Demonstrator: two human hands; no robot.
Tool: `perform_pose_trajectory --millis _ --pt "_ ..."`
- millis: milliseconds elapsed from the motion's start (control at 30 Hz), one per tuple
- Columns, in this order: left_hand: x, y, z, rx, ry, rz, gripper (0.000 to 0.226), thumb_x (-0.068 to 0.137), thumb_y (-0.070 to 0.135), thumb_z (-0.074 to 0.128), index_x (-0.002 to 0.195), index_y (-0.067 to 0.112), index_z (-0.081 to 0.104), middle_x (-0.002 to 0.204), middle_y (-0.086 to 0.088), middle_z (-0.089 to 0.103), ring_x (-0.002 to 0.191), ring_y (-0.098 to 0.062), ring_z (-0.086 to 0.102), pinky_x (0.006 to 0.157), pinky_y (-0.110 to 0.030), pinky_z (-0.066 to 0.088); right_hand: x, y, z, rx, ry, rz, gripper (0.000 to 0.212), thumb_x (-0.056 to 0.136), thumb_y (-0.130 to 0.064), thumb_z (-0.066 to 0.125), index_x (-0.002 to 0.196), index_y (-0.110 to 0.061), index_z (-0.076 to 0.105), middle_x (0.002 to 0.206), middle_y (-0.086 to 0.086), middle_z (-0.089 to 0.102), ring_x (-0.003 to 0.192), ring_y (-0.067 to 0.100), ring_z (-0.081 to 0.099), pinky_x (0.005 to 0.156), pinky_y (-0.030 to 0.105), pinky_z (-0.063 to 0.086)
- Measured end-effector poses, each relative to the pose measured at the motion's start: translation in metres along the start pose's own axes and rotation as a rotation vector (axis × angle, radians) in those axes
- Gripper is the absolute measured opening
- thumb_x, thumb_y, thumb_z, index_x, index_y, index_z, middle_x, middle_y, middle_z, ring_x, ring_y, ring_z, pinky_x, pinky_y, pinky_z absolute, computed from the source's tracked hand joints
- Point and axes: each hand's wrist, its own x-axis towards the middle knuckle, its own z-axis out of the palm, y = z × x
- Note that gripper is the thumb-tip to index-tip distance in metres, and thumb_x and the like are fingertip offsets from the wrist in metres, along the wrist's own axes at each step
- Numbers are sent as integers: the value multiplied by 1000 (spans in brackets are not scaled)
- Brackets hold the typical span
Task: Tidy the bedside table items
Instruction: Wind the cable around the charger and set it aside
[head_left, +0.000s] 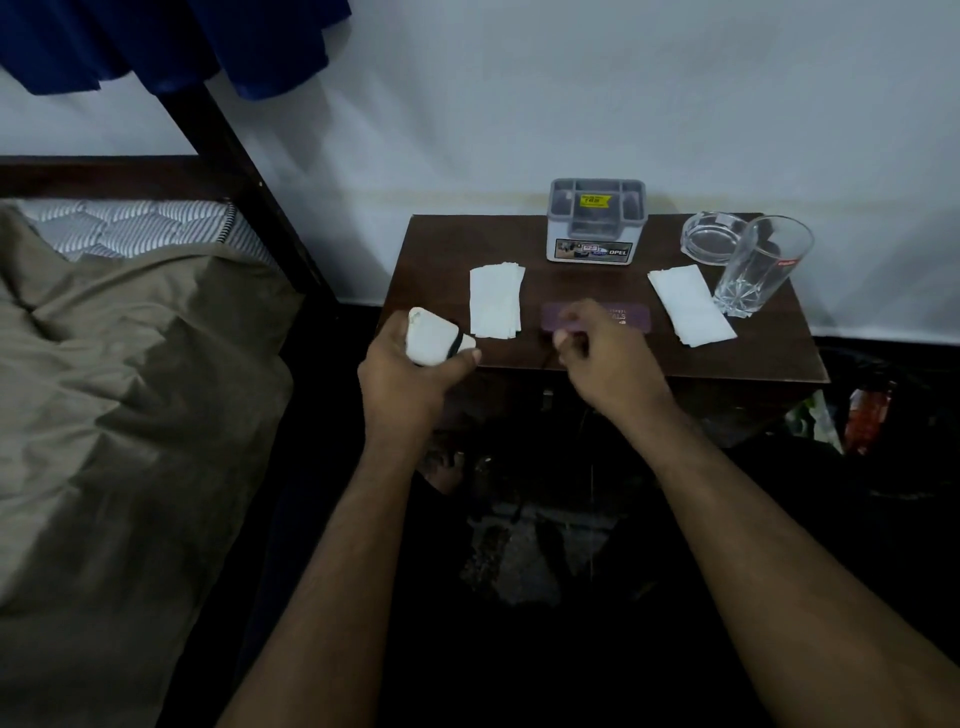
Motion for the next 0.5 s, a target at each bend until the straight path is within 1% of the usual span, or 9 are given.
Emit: perform_pose_trajectory --millis 67,100,167,233,300,367,400,433,500 --pt "0 1 5 -151 -23 -56 51 59 32 96 102 21 71 97 2 77 91 -19 75 78 -42 64 -3 1 9 -180 -120 -17 47 99 -34 58 144 -25 46 128 13 62 119 34 58 95 44 52" --pt "0 1 8 -230 -34 -76 54 58 30 96 105 18 71 99 -2 78 93 -24 75 81 -47 64 -4 1 13 -242 -150 -10 53 98 -36 60 147 -26 42 136 15 53 127 35 51 100 46 50" --pt "-1 2 13 -355 -39 -122 61 60 25 96 113 11 70 106 -9 77 99 -30 75 85 -51 63 -6 -1 19 -352 -138 -22 54 97 -34 62 147 -25 45 139 15 42 132 35 41 102 47 49" --pt "-3 3 17 -439 -23 -168 65 62 23 96 118 8 68 111 -14 75 104 -34 73 88 -51 62 -6 -3 20 -373 -112 -92 49 96 -32 65 142 -21 52 136 13 43 130 33 41 101 45 49" --pt "-5 6 20 -546 -13 -211 58 68 15 93 119 4 67 112 -18 75 102 -34 74 85 -47 62 -7 -8 20 -191 -147 -210 38 97 -31 64 132 -16 63 125 9 53 121 27 51 100 41 49" --pt "-7 10 21 -647 -13 -246 49 76 7 88 120 0 67 108 -17 76 89 -27 76 73 -36 62 -13 -19 22 96 -238 -306 23 100 -30 60 113 -14 71 105 3 65 102 21 64 89 36 51" --pt "-8 13 21 -683 -14 -251 47 79 5 85 121 -2 66 106 -18 76 84 -23 76 67 -31 60 -16 -25 24 204 -297 -319 22 102 -30 58 105 -13 71 97 1 69 94 19 67 83 36 52" --pt "-8 14 22 -712 -15 -249 47 81 5 83 124 -4 64 108 -21 75 85 -23 75 66 -30 60 -21 -30 27 288 -364 -319 22 104 -30 55 101 -13 70 93 -2 71 90 16 69 81 35 52" --pt "-7 15 22 -768 -13 -228 49 85 5 80 129 -6 60 121 -27 70 100 -30 73 79 -36 62 -30 -38 34 440 -524 -301 19 106 -29 52 101 -17 66 95 -12 71 92 3 67 84 29 50"
